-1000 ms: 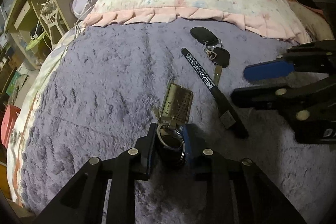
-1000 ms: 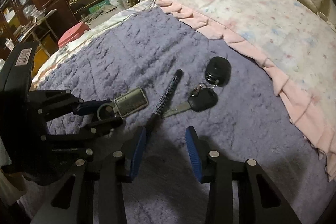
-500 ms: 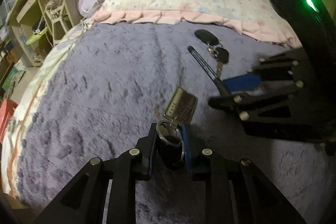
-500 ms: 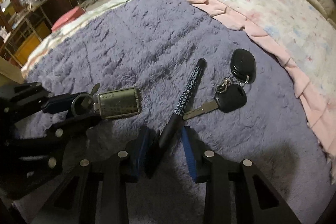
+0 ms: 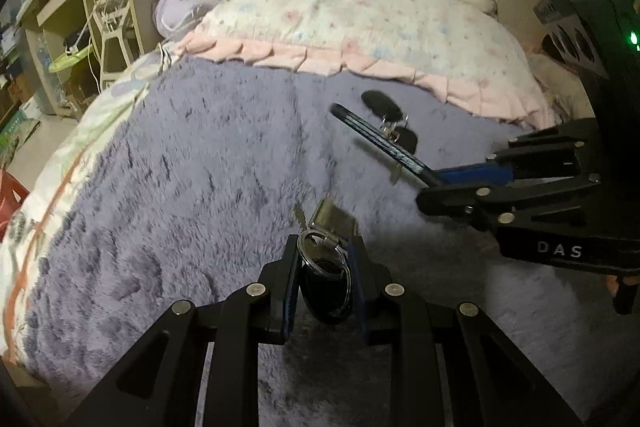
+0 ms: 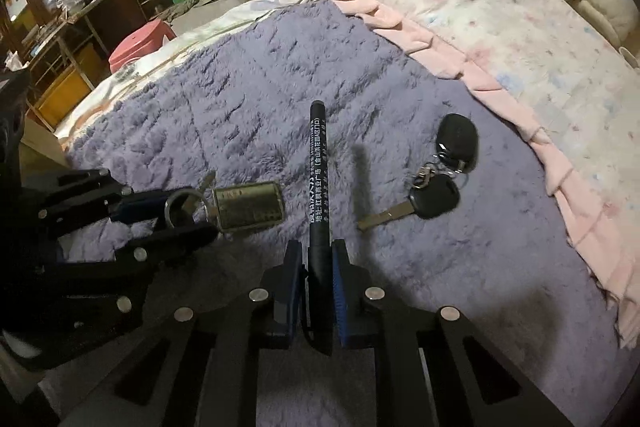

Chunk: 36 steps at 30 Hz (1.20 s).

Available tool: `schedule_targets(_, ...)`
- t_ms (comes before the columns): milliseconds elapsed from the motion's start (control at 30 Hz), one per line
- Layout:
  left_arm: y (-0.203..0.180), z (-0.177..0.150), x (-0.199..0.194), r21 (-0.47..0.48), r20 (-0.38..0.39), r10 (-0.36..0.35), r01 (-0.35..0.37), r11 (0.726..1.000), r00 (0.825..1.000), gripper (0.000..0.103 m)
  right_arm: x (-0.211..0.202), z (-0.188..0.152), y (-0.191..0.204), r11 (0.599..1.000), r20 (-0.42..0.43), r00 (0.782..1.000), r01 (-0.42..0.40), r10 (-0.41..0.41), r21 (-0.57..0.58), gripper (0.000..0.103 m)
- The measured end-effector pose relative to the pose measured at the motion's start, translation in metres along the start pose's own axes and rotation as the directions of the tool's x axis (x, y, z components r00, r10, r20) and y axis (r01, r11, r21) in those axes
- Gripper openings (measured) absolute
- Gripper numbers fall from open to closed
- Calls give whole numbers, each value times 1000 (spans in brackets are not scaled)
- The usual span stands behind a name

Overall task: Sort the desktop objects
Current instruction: 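Grasp the black marker pen with the right gripper while the left gripper grasps the tagged key ring, then lift the pen and key ring and carry both toward the white bag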

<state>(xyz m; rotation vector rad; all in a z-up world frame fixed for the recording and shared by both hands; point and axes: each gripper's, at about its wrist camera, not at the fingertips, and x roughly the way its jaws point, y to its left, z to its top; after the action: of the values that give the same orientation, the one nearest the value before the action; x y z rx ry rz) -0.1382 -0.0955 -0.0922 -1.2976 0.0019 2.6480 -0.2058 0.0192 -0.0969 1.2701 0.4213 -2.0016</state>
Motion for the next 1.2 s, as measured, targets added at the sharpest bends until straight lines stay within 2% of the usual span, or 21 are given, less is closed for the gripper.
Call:
schedule_targets(333,-2,7,-61,-26,42,34,-33,999,999,21,-70,-3,-5,999,80,997,9,-12,38,13)
schedule_targets(633,-15,9,-127,-19,76,71,-70,997,995,21,-111,-9,20,998,121,991,-53,51,19,13)
schedule_targets(900,-4,-17,-216,-67,106,146,-139,988,984,21,-154,-7,83,991,135,983,-121,127,-49,13)
schedule_targets(1067,25,-44,-283,-117,118,228,-214,970,967,21,-173,-2,145,975,135,970,-187,203,-120,13)
schedule_targets(1200,51,-67,-328,-158,116,306,-286,945,945,21,-179,4,206,950,129,952,-254,278,-179,13)
